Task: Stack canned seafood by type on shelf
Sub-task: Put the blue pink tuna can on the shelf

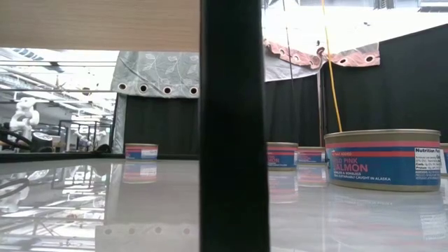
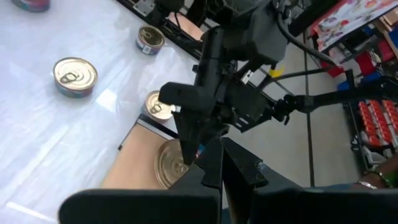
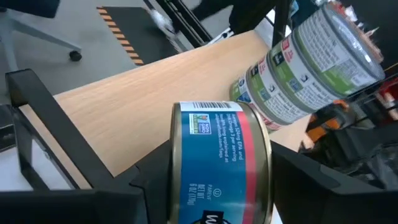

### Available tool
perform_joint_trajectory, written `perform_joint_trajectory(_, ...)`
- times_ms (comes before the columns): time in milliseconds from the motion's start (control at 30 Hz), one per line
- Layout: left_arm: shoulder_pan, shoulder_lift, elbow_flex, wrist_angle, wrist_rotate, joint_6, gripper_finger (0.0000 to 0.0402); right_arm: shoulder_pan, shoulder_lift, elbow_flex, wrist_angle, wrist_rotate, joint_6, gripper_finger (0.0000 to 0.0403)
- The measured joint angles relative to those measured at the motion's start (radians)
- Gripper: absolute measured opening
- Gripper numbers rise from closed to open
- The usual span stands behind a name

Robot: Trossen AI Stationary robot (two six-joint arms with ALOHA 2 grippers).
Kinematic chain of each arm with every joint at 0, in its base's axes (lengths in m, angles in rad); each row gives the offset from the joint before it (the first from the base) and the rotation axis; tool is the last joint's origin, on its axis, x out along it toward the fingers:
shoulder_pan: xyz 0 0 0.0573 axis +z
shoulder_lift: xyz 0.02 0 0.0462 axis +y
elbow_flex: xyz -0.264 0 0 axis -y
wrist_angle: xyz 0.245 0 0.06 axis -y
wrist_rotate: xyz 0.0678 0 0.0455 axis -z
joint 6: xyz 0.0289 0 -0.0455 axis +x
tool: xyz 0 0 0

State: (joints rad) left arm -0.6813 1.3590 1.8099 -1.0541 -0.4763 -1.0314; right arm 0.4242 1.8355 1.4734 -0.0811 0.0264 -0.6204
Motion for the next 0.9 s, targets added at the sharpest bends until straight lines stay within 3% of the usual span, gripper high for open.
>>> perform_joint_trajectory(233,0.031,0.0,0.0,0.001,0.0,0.027,0.0006,-0.005,0.0,0.0,-0.012,-0.006,0.048,0.0214)
perform_joint_trajectory(533,0.07,0.0,0.0,0.007,-0.001,0.072,0.0006,-0.009,0.0,0.0,-0.015,0.055,-0.073,0.0187)
perform_joint_trajectory(733,0.103,0.0,0.0,0.009,-0.003,0.106,0.0006,-0.013,0.001,-0.001,-0.018,0.108,-0.215,0.021)
perform_joint_trajectory(900,0.127,0.0,-0.001,0.037,-0.002,0.143,0.0006,-0.015,0.03,-0.001,0.0,0.063,-0.233,0.0224)
